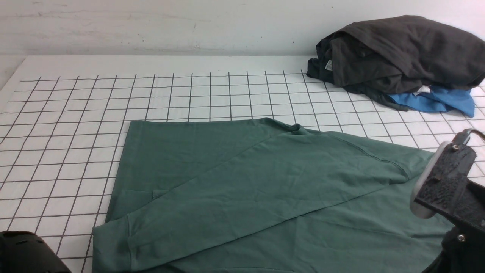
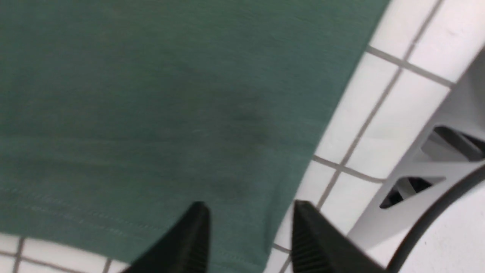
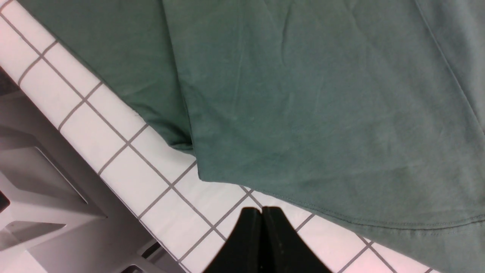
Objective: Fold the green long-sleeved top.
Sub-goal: Use both arms simultaneously to clamp the lower edge of the clothing fabric
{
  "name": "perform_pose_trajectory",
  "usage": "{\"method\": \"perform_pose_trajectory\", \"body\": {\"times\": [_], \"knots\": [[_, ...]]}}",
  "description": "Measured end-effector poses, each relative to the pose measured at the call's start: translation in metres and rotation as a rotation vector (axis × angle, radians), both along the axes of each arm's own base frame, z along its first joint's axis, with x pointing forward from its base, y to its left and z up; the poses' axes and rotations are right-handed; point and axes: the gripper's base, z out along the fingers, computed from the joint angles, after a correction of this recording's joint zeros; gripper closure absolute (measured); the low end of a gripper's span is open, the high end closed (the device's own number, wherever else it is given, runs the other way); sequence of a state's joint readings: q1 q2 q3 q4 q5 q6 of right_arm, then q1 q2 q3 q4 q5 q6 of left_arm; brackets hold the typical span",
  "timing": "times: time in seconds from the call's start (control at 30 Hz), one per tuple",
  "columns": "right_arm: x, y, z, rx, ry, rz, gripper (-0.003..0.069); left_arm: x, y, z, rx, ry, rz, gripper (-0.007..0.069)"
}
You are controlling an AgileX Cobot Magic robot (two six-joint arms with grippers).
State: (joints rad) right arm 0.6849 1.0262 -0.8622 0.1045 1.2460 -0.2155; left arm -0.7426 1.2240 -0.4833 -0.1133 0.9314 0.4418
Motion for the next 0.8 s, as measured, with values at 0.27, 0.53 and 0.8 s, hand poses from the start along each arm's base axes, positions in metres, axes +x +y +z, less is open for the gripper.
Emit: {"method": "perform_pose_trajectory", "body": {"times": [0.27,0.53,0.8], "knots": [[0.0,0.0,0.0,0.0,0.0,0.0,0.0673,0.006,-0.013,-0.027,0.078,0.074,-0.098,0.0138],[0.0,0.0,0.0,0.0,0.0,0.0,0.0673,0.01,-0.014,-0.029,0.127,0.023,-0.04,0.0282],[0.0,0.0,0.0,0.0,0.0,0.0,0.0673,0.014,-0.016,-0.027,0.127,-0.002,-0.037,0.04]]}}
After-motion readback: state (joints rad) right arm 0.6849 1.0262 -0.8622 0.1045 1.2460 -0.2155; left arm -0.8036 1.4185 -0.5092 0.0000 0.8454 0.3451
